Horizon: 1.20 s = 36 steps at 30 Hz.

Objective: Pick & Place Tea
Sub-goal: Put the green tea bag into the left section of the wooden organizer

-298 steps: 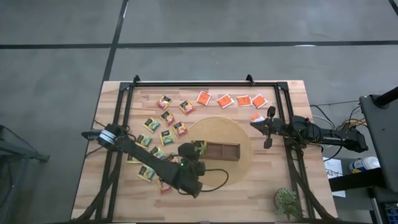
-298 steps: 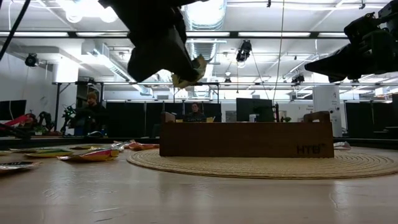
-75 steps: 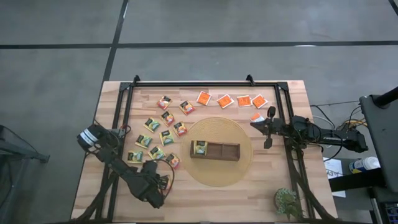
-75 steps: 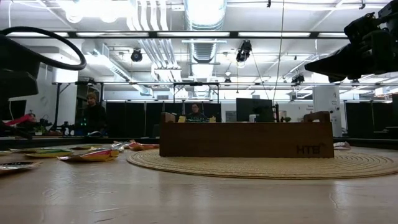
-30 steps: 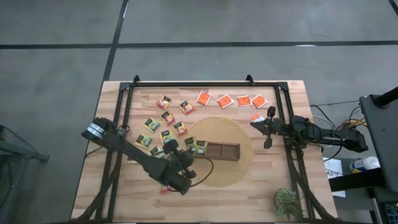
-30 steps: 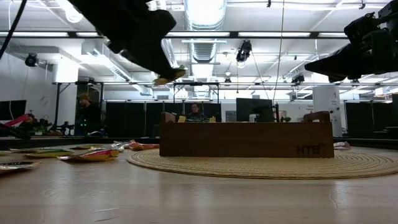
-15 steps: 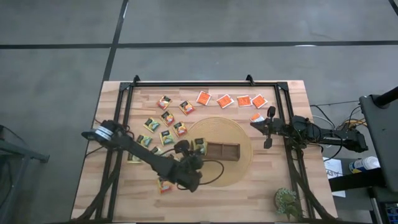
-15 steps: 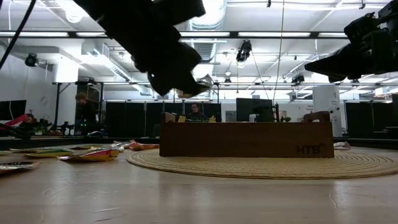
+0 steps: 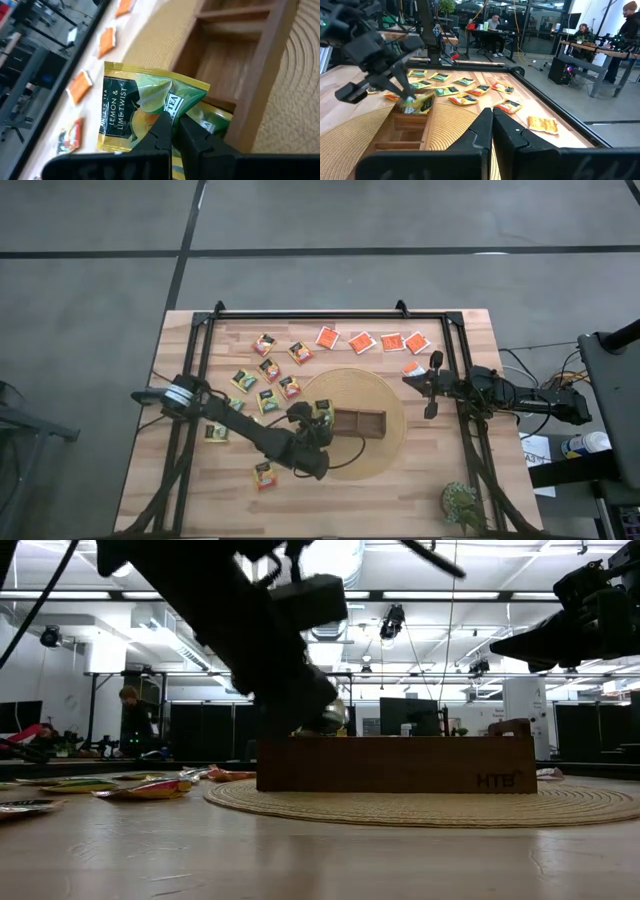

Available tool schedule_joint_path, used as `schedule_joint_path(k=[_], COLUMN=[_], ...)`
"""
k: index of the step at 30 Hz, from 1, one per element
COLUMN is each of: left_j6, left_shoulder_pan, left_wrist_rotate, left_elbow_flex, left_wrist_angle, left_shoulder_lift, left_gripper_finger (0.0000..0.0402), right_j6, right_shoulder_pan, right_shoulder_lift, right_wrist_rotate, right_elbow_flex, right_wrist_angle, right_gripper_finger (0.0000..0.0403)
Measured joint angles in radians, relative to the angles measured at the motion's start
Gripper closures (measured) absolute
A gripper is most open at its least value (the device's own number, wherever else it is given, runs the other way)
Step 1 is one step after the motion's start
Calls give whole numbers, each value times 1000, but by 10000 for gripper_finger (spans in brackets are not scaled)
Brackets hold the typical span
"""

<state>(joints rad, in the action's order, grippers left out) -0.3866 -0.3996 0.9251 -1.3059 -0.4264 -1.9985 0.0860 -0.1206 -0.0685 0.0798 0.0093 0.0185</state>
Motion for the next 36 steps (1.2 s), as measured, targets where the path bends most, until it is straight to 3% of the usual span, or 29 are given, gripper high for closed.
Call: schedule_joint_path(k=[32,36], left_j6=[-28,-29], left_shoulder_pan=[7,2], left_wrist_rotate=[-81,-101], left_elbow_flex=[-24,-42], left_wrist_angle=[-121,-141], left_shoulder_lift=[-14,-14], left_gripper_finger=[377,354], right_j6=[0,0], right_shoulder_pan=[0,0], right_shoulder_lift=[0,0], right_wrist_rotate=[0,0], right_elbow_flex=[0,0], right_wrist_angle=[0,0], right_gripper_finger=[394,394])
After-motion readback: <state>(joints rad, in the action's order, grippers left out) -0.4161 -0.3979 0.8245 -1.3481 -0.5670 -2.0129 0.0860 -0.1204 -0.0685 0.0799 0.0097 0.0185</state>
